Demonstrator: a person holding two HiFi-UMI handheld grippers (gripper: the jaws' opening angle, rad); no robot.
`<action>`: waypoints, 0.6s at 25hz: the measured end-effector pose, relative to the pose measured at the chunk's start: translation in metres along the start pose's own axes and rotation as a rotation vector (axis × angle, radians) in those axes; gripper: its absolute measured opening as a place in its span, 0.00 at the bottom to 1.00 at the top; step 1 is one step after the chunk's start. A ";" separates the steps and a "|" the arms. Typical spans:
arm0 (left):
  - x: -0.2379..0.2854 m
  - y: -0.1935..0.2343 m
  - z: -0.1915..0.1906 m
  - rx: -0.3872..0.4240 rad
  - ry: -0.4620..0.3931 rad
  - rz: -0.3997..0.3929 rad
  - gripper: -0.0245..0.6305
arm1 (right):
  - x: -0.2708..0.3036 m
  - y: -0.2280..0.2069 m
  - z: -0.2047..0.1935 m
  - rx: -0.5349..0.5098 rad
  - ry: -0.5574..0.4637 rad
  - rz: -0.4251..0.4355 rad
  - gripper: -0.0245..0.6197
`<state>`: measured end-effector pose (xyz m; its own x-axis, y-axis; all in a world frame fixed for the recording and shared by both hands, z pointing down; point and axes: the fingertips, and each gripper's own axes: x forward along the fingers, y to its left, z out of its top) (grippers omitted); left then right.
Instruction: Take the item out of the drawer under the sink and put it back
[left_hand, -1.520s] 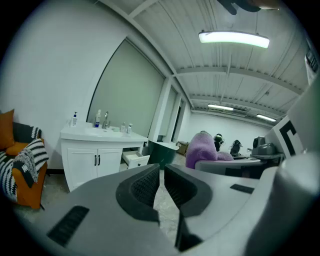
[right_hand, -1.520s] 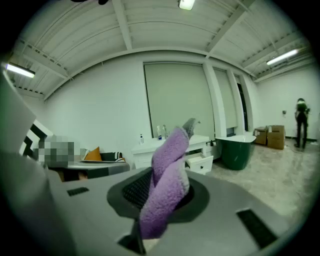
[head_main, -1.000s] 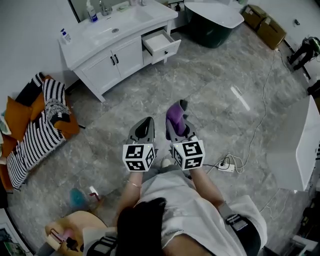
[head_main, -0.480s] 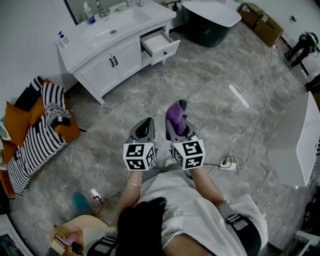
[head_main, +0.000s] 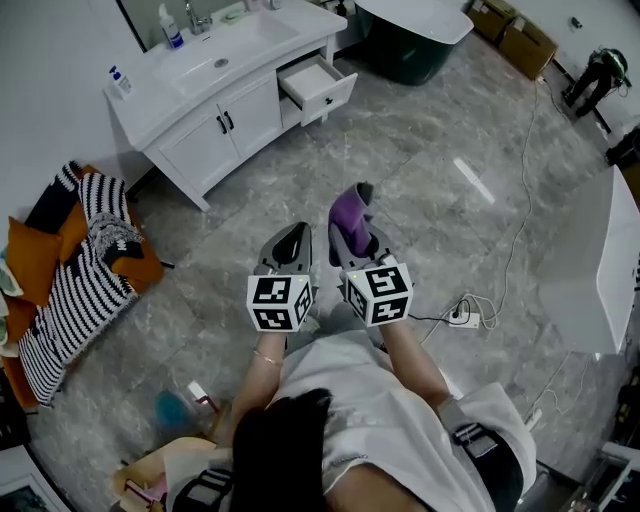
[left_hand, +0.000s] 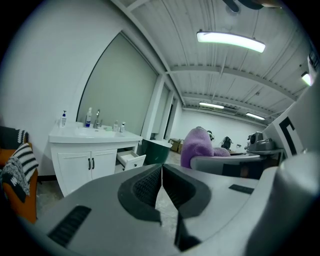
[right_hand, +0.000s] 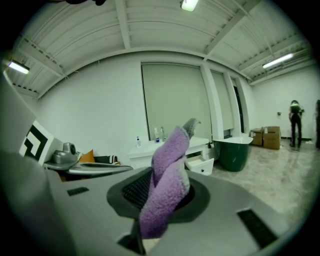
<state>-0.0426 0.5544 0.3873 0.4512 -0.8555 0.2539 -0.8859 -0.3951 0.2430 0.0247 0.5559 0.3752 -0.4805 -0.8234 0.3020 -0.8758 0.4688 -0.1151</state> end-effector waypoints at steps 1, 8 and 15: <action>0.000 0.002 0.001 0.002 0.002 0.000 0.05 | 0.002 0.002 0.003 0.000 -0.006 -0.002 0.17; 0.004 0.009 0.002 -0.002 0.006 0.004 0.05 | 0.011 0.006 0.006 -0.009 -0.008 -0.003 0.17; 0.030 0.021 0.002 -0.015 0.013 0.007 0.05 | 0.038 -0.003 0.011 -0.008 -0.007 0.029 0.17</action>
<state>-0.0473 0.5196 0.3980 0.4463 -0.8538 0.2679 -0.8875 -0.3840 0.2547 0.0091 0.5195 0.3762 -0.5058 -0.8118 0.2919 -0.8612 0.4950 -0.1156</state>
